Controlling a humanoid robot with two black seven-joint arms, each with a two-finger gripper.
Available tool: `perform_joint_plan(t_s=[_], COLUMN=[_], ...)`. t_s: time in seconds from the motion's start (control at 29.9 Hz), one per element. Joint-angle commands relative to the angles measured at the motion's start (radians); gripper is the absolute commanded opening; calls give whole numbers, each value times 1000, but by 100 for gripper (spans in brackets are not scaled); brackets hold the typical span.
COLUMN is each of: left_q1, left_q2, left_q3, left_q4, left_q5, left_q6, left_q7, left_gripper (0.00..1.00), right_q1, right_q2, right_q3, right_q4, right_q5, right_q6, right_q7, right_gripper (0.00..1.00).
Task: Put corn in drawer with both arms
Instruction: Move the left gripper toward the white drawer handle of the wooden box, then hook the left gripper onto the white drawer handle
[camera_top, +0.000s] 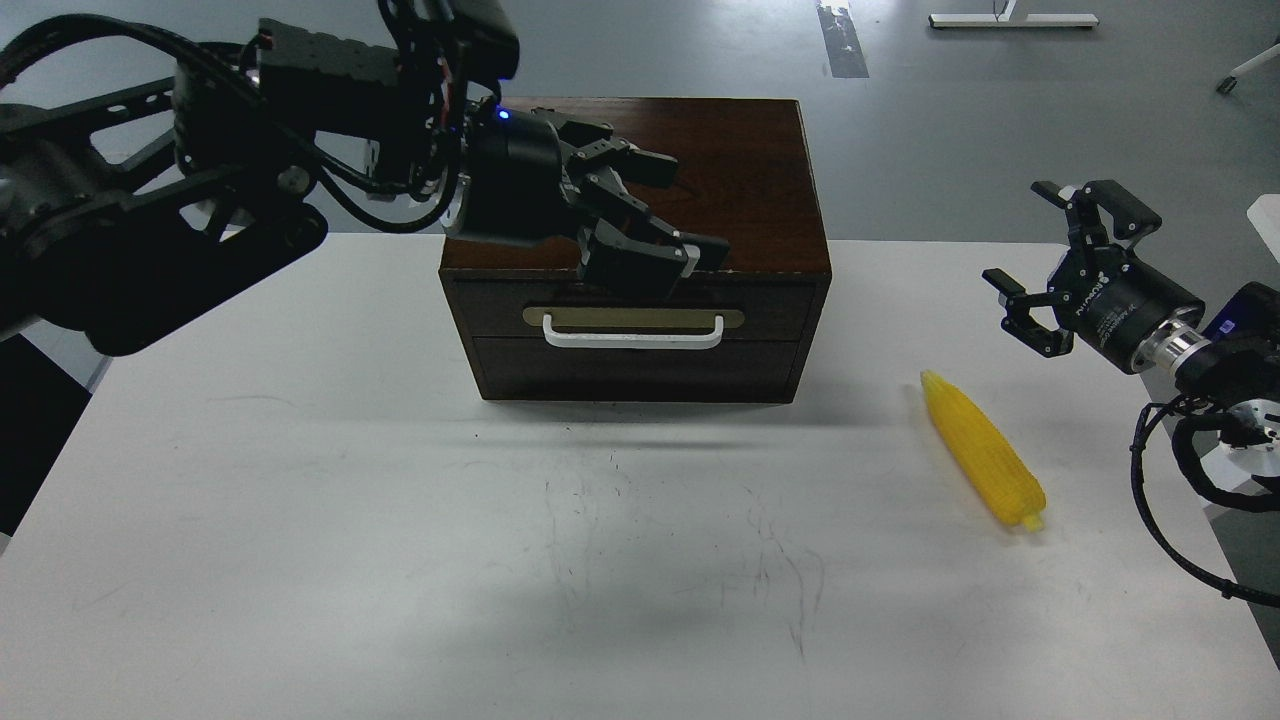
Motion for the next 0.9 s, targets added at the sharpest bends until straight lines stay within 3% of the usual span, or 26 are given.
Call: perform_joint_plan(t_s=[0.0,0.07,0.37,0.87], left_q1=[-122,-150,-142,-90], left_q2=[-44,-81,-152,-173], left_q3=[202,268,335,365], left_q4=[1,12,101,168], left_q5=[34,93,239,278], left_q6=[0,0,0,0], left_q7=[1,1,1,1], left_gripper=[98,98,98,98], right_q1=[-1,-2,-5,-7], right_q2=[-11,-13,-13,-17], right_q3=[2,2,2,3], right_q4=[1,1,1,1], right_q5=[0,0,0,0], right_q6=[0,-1,-1,-3], right_q7=[0,0,0,0], right_gripper=[100,100,100,100])
